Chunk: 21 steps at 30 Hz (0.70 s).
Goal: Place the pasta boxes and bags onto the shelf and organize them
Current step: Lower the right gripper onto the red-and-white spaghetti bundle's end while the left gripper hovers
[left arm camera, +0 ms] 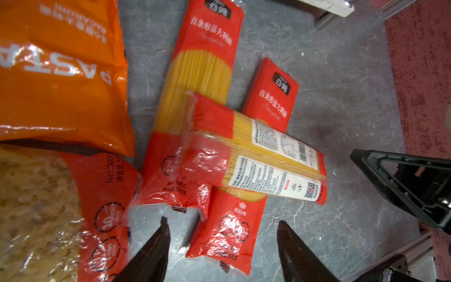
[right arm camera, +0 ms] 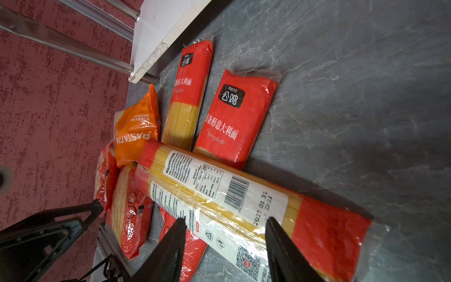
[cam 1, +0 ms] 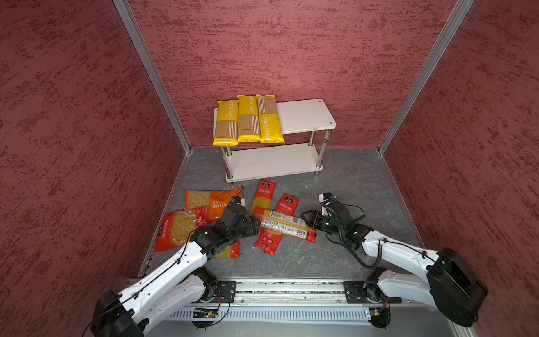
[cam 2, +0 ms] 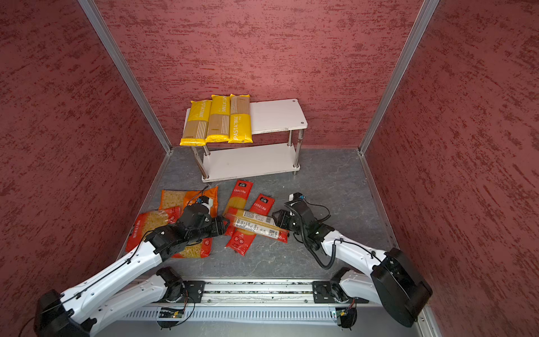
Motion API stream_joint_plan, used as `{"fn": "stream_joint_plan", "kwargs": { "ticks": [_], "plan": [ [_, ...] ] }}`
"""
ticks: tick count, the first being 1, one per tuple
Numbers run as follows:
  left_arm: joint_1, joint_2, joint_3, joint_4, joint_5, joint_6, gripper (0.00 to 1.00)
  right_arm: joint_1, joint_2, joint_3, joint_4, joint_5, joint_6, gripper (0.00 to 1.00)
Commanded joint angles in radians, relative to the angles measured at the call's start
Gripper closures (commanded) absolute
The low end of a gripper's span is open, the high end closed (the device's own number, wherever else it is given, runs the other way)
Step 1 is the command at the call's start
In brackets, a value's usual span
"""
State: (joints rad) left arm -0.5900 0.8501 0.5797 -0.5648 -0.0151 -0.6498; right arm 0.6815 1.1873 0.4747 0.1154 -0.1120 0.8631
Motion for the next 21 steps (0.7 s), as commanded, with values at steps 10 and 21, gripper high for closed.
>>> {"fn": "stream_joint_plan", "kwargs": {
  "ticks": [10,21],
  "plan": [
    [0.255,0.007,-0.144,0.289,0.307,0.063,0.32,0.019,-0.029,-0.008,-0.269,0.084,0.040,0.44],
    [0.218,0.176,-0.142,0.426,0.280,0.046,0.33,0.018,-0.026,-0.103,-0.132,0.057,0.080,0.41]
  ]
}}
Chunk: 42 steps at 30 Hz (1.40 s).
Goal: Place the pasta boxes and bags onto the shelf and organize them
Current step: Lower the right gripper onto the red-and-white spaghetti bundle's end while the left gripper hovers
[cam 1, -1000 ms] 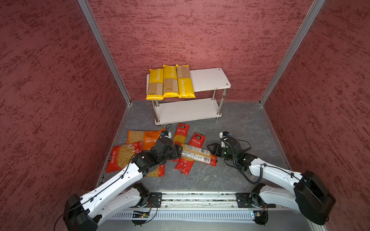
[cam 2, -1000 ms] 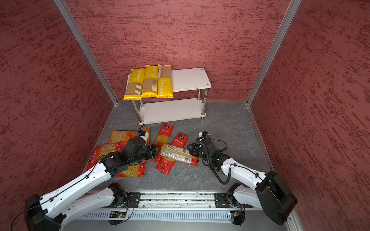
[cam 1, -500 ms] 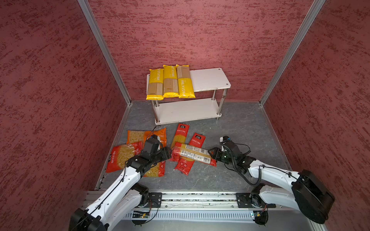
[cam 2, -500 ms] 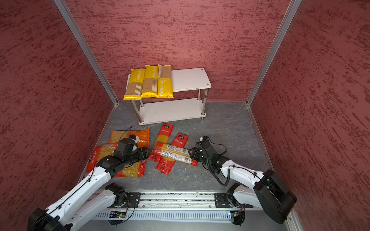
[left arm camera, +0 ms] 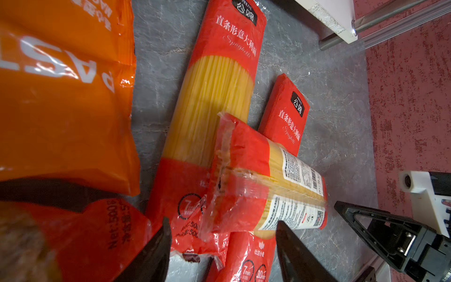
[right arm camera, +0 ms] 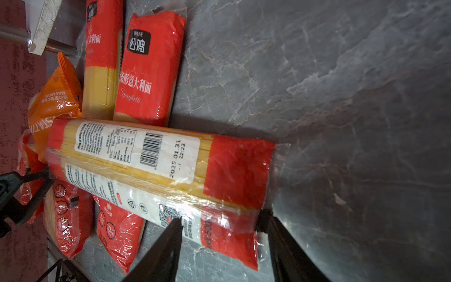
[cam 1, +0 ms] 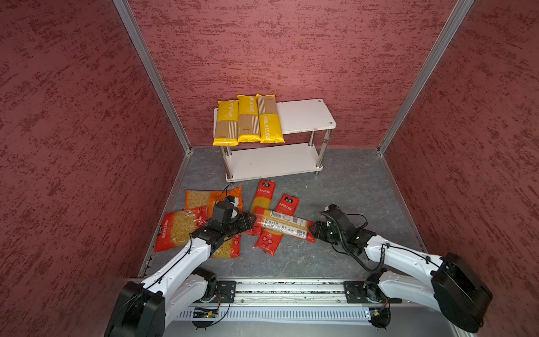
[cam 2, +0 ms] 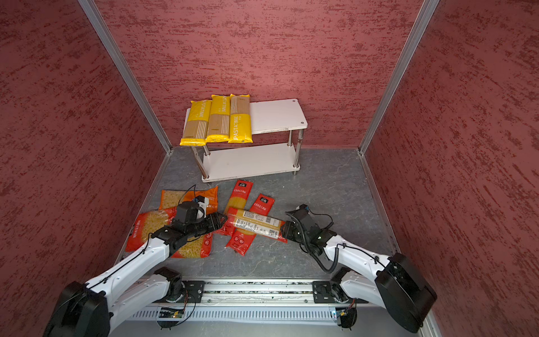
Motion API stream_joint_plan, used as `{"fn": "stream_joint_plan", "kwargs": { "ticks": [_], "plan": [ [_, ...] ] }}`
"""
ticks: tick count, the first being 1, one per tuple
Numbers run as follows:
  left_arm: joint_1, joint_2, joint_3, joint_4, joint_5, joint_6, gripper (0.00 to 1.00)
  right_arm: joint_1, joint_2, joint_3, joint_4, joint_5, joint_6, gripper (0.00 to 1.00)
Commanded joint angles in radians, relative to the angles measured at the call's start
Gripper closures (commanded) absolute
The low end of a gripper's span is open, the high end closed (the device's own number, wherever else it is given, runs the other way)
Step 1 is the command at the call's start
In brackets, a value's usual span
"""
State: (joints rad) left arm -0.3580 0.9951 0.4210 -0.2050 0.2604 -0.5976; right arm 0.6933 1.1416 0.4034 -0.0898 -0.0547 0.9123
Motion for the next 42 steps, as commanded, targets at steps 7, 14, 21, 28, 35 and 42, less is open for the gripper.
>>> {"fn": "stream_joint_plan", "kwargs": {
  "ticks": [7,14,21,28,35,42],
  "plan": [
    [-0.093,0.158,0.093,0.111,0.008,-0.019,0.36,0.006,0.161,0.027,0.161,-0.030,-0.016,0.41],
    [-0.184,0.211,0.203,0.046,-0.004,0.006,0.37,-0.015,0.202,0.102,0.114,0.004,-0.113,0.39],
    [-0.188,0.128,0.202,-0.103,-0.046,0.033,0.35,-0.060,0.132,0.109,0.069,0.029,-0.162,0.36],
    [-0.180,0.028,0.203,-0.201,-0.078,0.047,0.34,-0.062,0.050,0.087,-0.025,0.038,-0.062,0.36],
    [-0.171,0.073,0.250,-0.159,-0.097,0.094,0.33,0.087,-0.013,0.135,-0.136,0.152,0.064,0.36],
    [-0.141,0.192,0.258,-0.039,-0.081,0.125,0.34,0.240,-0.007,0.096,0.028,0.161,0.269,0.36]
  ]
}}
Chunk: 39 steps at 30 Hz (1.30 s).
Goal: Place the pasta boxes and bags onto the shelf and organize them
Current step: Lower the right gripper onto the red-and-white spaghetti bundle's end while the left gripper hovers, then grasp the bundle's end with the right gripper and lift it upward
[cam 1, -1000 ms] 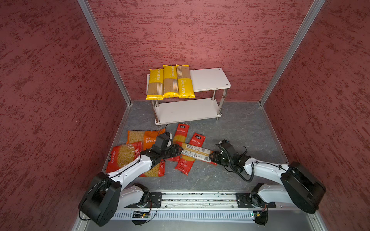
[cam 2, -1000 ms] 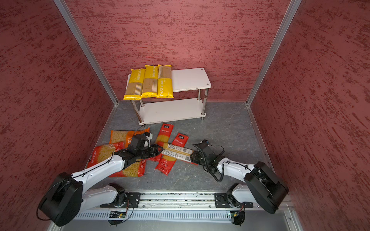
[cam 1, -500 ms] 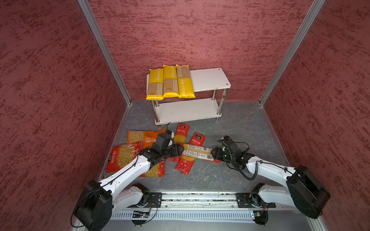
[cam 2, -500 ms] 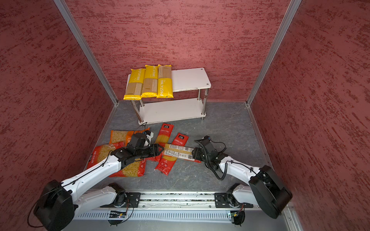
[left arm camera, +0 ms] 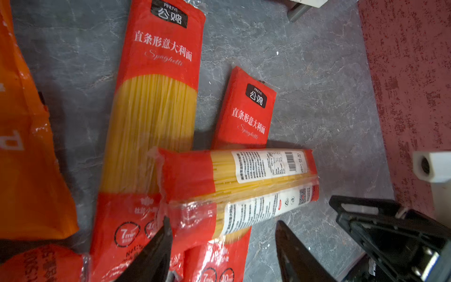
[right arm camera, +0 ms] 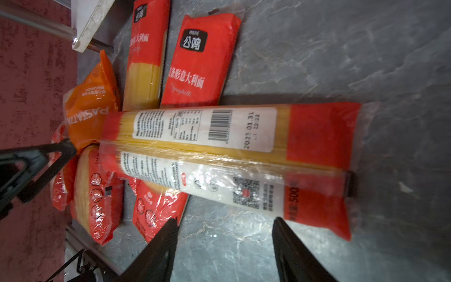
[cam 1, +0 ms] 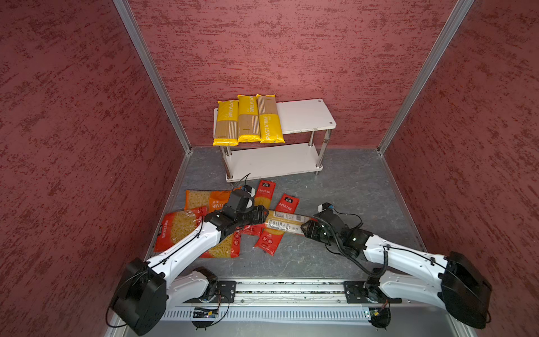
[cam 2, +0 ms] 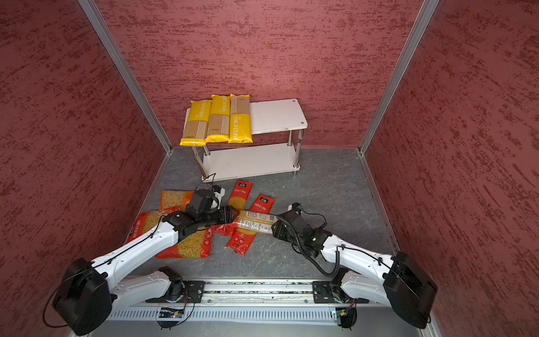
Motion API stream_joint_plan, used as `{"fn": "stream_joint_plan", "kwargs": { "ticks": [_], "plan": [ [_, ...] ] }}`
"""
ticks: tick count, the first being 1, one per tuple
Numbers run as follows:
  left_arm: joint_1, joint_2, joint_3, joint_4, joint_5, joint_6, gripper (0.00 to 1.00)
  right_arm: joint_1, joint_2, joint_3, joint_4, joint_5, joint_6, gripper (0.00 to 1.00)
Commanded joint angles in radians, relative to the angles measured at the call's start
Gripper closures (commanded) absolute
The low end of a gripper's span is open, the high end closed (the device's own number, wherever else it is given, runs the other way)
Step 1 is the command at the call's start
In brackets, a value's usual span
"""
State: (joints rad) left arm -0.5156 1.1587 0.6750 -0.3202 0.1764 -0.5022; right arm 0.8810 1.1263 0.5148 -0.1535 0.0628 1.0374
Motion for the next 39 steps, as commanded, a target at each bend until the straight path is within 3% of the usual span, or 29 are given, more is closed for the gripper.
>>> {"fn": "stream_joint_plan", "kwargs": {
  "ticks": [1,11,17,22,33,39],
  "plan": [
    [0.018,0.042,0.000,0.092,0.010,0.030,0.34,0.073,0.022,-0.029,0.145,0.042,0.174,0.36],
    [-0.044,0.131,-0.042,0.184,0.062,-0.042,0.34,0.155,0.280,-0.165,0.676,0.030,0.472,0.34],
    [-0.103,0.095,-0.107,0.205,0.080,-0.140,0.35,0.149,0.377,-0.244,0.850,0.181,0.599,0.34],
    [-0.135,0.041,-0.112,0.162,0.067,-0.164,0.35,0.111,0.453,-0.237,0.909,0.250,0.643,0.34],
    [-0.114,-0.061,-0.061,0.052,0.008,-0.104,0.35,0.087,0.656,-0.122,1.012,0.270,0.760,0.37],
    [-0.109,-0.081,-0.036,0.025,0.016,-0.072,0.35,0.087,0.712,-0.102,1.072,0.299,0.747,0.45]
  ]
}}
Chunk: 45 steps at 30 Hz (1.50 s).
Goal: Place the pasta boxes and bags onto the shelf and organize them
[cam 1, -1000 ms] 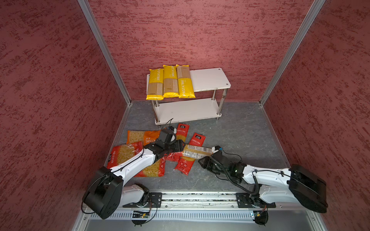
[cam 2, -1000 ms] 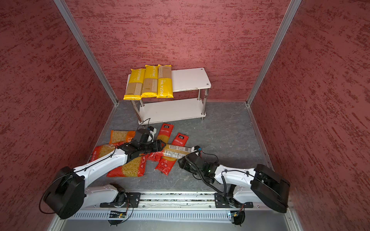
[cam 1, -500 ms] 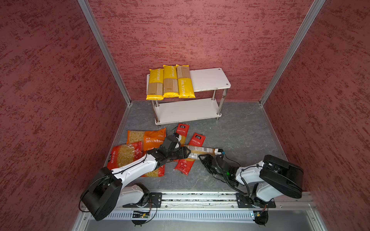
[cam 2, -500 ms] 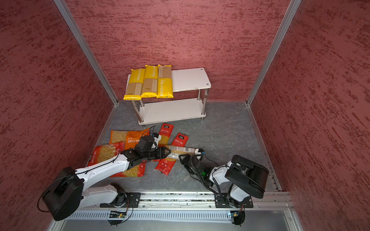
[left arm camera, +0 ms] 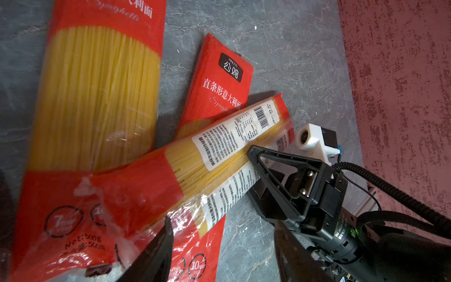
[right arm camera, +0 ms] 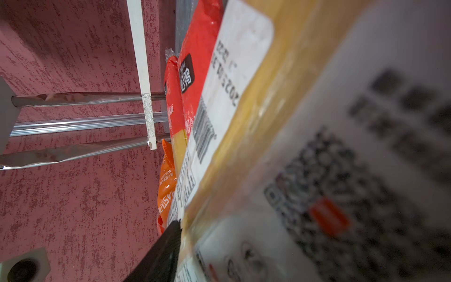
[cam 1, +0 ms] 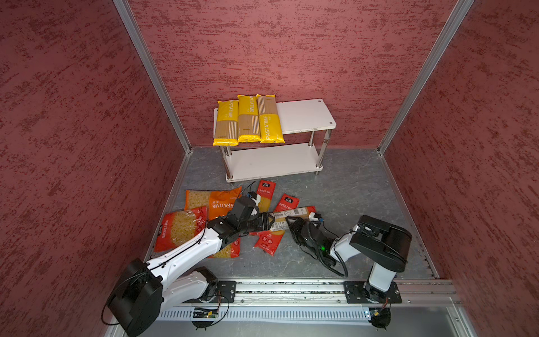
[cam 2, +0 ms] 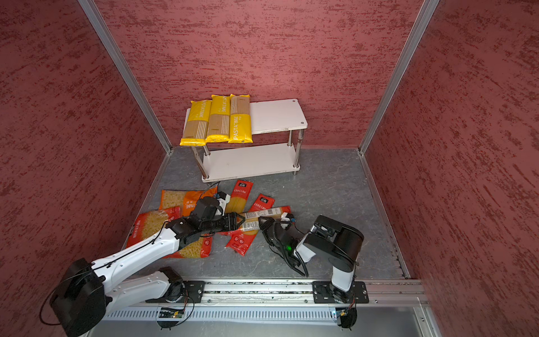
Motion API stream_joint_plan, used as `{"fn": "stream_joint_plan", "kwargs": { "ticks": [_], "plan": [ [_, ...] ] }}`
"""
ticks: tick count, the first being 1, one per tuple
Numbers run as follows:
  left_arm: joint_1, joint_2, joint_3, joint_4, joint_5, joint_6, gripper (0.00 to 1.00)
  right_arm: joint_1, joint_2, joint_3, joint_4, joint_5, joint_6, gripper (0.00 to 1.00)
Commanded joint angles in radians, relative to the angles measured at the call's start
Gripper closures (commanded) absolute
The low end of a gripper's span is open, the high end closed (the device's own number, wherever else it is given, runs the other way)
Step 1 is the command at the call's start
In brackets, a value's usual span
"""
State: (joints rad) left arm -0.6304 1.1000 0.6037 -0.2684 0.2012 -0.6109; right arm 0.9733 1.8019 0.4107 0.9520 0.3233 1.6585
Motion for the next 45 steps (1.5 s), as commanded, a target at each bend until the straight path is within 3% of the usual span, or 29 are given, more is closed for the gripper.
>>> {"fn": "stream_joint_plan", "kwargs": {
  "ticks": [1,10,17,23,27,30,35,37,45],
  "plan": [
    [0.007,-0.029,0.038,-0.032,-0.012,0.043,0.35,-0.005,0.036,0.002,-0.032,0.040,0.120,0.46],
    [0.000,-0.096,0.029,-0.013,-0.033,0.095,0.34,-0.015,-0.096,0.006,-0.131,0.089,-0.037,0.64],
    [-0.027,-0.154,0.032,0.006,-0.052,0.140,0.34,-0.039,-0.276,0.043,-0.294,0.110,-0.290,0.77],
    [-0.092,-0.191,0.034,0.038,-0.067,0.220,0.33,-0.082,-0.474,0.075,-0.496,0.107,-0.525,0.83],
    [-0.172,-0.179,0.022,0.131,-0.088,0.247,0.33,-0.121,-0.601,0.096,-0.626,0.079,-0.619,0.85],
    [-0.294,-0.123,0.035,0.196,-0.178,0.305,0.31,-0.137,-0.673,0.120,-0.708,0.075,-0.631,0.85],
    [-0.453,0.060,0.161,0.155,-0.363,0.421,0.25,-0.148,-0.741,0.151,-0.778,0.089,-0.592,0.86],
    [-0.487,0.129,0.208,0.156,-0.381,0.453,0.18,-0.150,-0.752,0.167,-0.804,0.096,-0.569,0.86],
    [-0.596,0.319,0.327,0.114,-0.472,0.546,0.17,-0.151,-0.786,0.213,-0.896,0.130,-0.447,0.87]
  ]
}}
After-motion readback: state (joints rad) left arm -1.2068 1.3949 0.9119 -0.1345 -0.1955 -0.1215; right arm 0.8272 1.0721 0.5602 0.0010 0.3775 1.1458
